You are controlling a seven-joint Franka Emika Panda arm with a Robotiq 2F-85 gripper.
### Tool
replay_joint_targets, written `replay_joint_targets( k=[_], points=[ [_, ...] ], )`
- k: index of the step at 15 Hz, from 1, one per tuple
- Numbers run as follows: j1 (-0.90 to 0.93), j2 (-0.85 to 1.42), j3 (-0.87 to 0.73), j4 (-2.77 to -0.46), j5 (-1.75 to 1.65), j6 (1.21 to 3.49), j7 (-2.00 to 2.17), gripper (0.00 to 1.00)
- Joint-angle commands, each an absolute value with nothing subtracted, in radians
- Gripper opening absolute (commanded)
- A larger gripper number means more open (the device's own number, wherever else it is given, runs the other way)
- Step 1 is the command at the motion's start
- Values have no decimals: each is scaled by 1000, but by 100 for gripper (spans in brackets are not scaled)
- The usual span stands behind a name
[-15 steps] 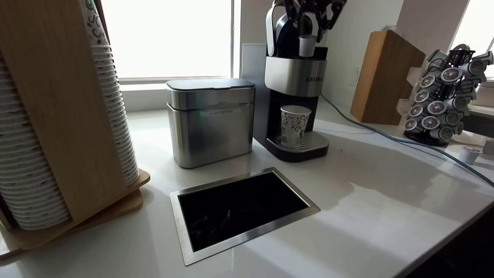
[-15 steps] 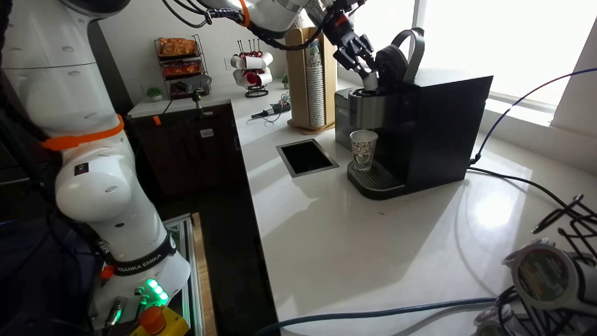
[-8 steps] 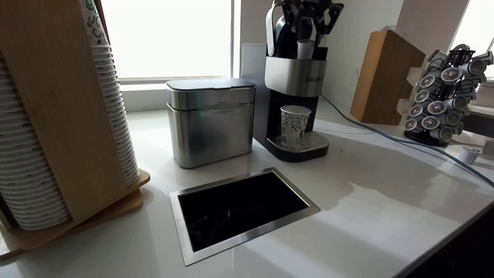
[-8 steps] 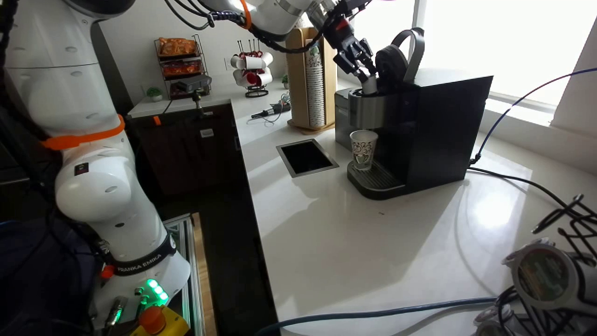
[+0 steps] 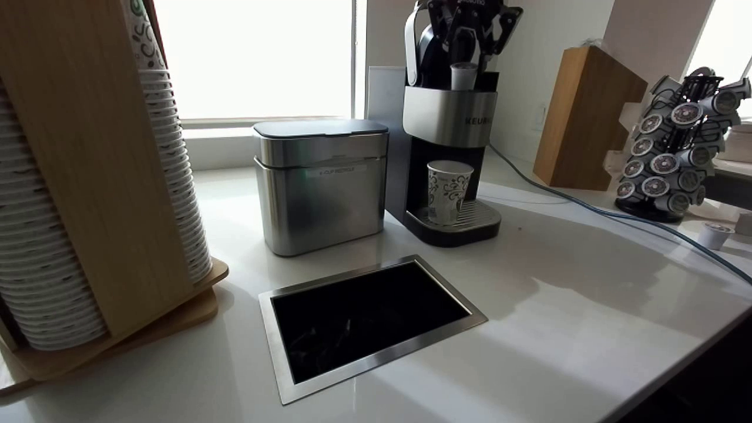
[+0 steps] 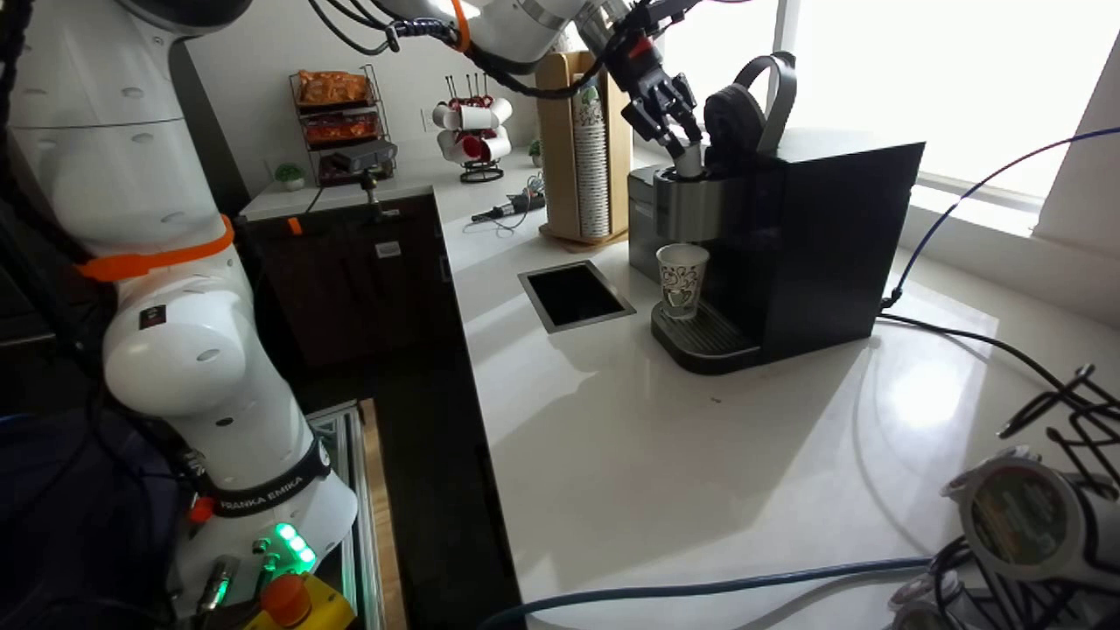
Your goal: Remove one coffee pod from the rack and put it in the coffee maker
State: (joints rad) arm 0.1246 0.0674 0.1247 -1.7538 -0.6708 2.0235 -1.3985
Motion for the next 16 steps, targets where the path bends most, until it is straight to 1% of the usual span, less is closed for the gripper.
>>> replay_joint_targets(
  k=[1,2,3,4,5,9,13,16],
  points=[
    [118,49,121,-1779,-624,2034,-1393,80],
    [118,51,121,-1775,-617,2032,-1396,84],
    [118,49,122,-1774,-611,2033,-1395,93],
    [120,45,123,-1771,-611,2039,-1393,99],
    [124,36,126,-1766,-618,2039,-1393,100],
    [142,-62,146,-1772,-634,2001,-1392,100],
    [125,-162,137,-1770,-653,1881,-1278,100],
    [129,-152,133,-1741,-646,1889,-1306,100]
  ],
)
